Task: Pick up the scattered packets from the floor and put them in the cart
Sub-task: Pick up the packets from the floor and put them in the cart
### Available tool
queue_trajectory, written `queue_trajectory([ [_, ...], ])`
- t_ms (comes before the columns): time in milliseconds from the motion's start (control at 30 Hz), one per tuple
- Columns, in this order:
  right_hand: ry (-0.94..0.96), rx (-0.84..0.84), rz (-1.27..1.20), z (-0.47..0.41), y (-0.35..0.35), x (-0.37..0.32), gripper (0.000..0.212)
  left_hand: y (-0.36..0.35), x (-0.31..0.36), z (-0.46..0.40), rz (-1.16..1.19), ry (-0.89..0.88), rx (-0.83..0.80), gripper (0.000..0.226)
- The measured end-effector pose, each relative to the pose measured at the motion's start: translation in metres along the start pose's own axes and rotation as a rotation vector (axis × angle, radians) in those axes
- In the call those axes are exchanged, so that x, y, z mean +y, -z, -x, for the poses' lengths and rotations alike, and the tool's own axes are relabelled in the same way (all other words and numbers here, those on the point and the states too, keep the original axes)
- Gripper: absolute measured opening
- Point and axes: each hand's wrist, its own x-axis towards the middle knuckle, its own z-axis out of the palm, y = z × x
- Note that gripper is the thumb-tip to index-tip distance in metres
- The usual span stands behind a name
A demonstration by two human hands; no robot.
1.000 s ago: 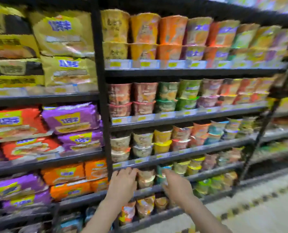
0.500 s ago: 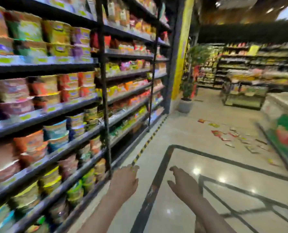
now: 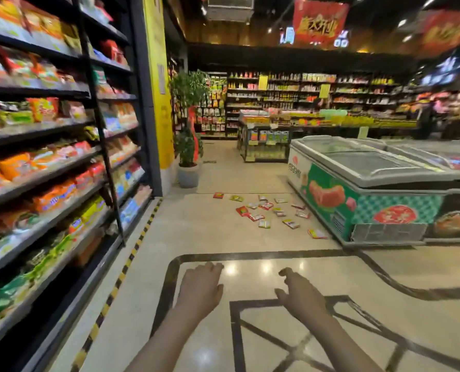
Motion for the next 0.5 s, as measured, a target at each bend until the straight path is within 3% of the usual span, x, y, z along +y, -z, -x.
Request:
queue_trajectory([
  [233, -0.111, 0.039, -0.038, -0.181, 0.006, 0.050, 0.043, -0.046, -0.005, -0.197, 0.010, -0.026, -0.018, 0.036],
  [500, -0.082, 0.024, -0.044, -0.431, 0.013, 0.099, 0.037, -0.109, -0.023, -0.440, 0.041, 0.089, -0.057, 0.037],
])
